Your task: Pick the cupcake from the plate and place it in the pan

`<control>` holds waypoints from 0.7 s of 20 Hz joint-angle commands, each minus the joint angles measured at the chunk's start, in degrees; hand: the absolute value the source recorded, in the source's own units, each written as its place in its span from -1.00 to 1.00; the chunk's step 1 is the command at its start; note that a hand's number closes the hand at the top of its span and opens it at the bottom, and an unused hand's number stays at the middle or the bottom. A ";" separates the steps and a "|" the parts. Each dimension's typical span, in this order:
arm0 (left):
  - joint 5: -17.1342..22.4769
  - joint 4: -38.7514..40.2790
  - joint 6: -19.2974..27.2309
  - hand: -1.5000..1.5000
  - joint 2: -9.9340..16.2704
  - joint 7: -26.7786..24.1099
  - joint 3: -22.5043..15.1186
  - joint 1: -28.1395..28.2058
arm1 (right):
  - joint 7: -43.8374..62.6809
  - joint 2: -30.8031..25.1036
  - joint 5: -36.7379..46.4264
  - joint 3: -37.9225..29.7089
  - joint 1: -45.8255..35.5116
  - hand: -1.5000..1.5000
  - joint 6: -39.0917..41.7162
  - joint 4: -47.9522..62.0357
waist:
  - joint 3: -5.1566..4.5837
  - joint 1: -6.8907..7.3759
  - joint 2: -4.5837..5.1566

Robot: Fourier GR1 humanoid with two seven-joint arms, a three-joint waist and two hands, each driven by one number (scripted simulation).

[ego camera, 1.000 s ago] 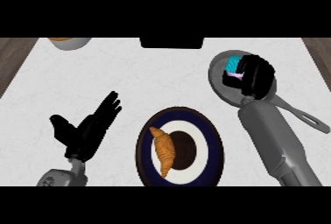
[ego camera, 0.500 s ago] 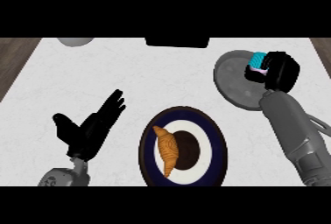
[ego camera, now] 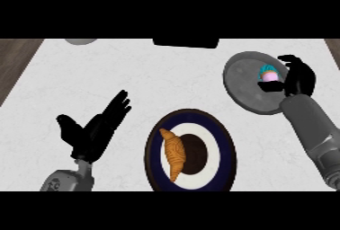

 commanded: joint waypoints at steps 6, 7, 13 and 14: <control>-0.43 0.07 0.80 0.00 -1.25 -0.73 -0.22 0.65 | -20.00 2.79 -16.70 -14.07 2.31 -1.00 3.62 -7.46 | 0.24 -0.96 -0.19; 0.48 -0.45 -0.24 0.00 0.54 -0.09 1.28 0.54 | -22.66 2.29 -19.09 -15.88 3.07 -1.00 6.27 -8.34 | 0.21 -1.32 -0.44; -0.78 3.15 1.34 0.00 -1.72 -0.73 1.11 -1.50 | -25.79 -2.35 -25.74 -21.21 3.15 -1.00 22.07 -3.14 | -0.05 -2.16 -0.59; -0.66 0.08 0.78 0.00 -1.37 -0.30 0.01 0.61 | -26.47 -4.54 -26.15 -21.76 3.83 -1.00 24.83 -2.07 | 0.01 -1.34 -0.55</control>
